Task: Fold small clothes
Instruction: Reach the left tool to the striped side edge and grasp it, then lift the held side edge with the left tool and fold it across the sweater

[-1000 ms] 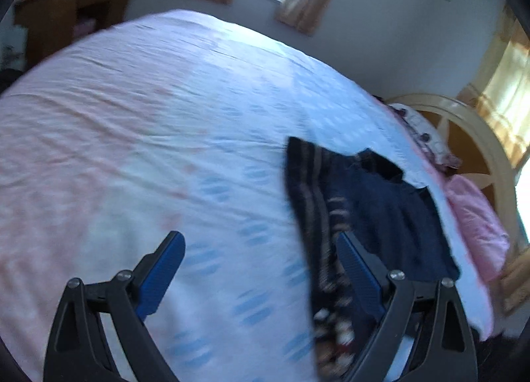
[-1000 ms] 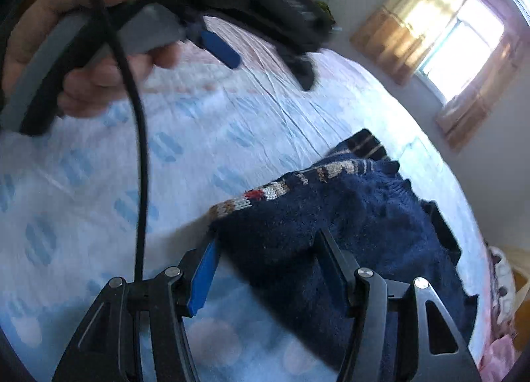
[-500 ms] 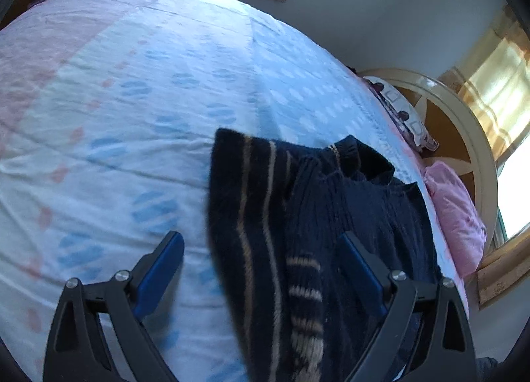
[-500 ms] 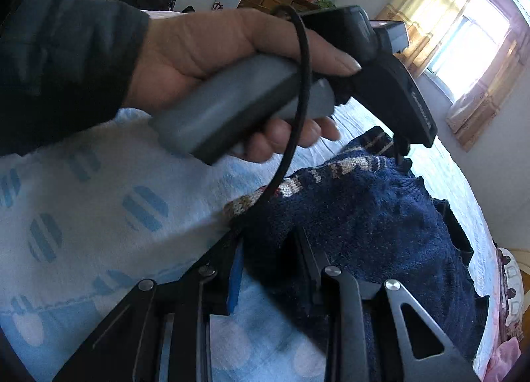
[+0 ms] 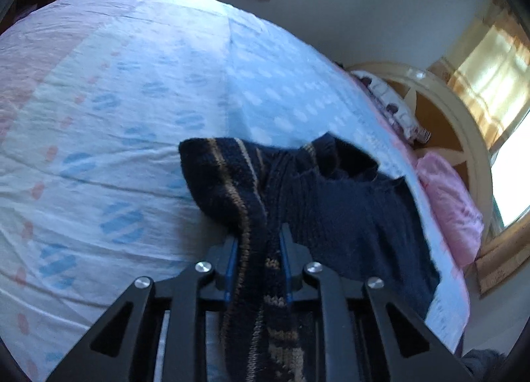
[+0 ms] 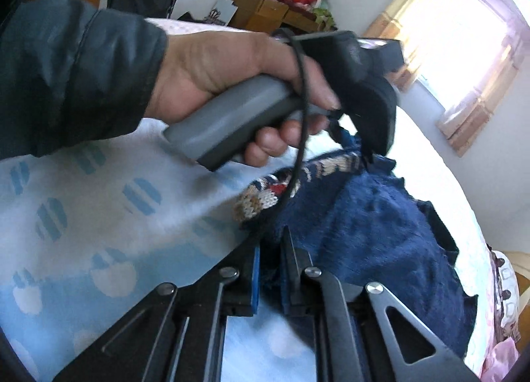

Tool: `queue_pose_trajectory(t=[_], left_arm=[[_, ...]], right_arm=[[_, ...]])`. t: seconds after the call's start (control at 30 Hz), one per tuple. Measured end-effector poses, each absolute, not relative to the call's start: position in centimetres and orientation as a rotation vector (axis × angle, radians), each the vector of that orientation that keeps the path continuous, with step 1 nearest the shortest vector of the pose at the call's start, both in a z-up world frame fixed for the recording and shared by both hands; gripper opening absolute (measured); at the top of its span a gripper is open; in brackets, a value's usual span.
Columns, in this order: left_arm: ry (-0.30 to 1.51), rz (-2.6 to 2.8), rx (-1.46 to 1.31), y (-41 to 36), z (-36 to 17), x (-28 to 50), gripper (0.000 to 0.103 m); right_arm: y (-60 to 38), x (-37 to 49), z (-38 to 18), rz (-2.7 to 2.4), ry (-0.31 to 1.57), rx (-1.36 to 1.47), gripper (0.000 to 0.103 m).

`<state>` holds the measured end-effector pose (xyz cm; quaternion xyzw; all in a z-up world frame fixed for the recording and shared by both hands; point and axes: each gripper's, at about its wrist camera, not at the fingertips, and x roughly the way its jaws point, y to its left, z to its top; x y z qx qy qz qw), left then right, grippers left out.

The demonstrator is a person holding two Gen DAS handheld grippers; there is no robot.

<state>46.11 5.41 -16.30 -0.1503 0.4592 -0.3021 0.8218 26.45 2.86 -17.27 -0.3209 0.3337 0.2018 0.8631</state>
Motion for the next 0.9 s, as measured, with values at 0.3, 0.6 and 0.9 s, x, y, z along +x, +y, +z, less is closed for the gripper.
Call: queue_pose_trajectory(t=[0.3,0.6,0.9], left_arm=[[0.892,-0.681,-0.409,3.5,-12.9,45.7,0.021],[0.849,-0.697,-0.442,-0.9,-10.2,45.5,0.02],[0.82,-0.749,-0.408,-8.0,-7.7,45.9,0.007]], right_arm=[[-3.6,26.3,-14.2,0.324,0.638,-0.59,0.009],[-11.3,26.1,-11.0,0.227,0.602,-0.433,0.008],[-18.3,25.3,-9.6,0.159,0.587,-0.258,0.008]])
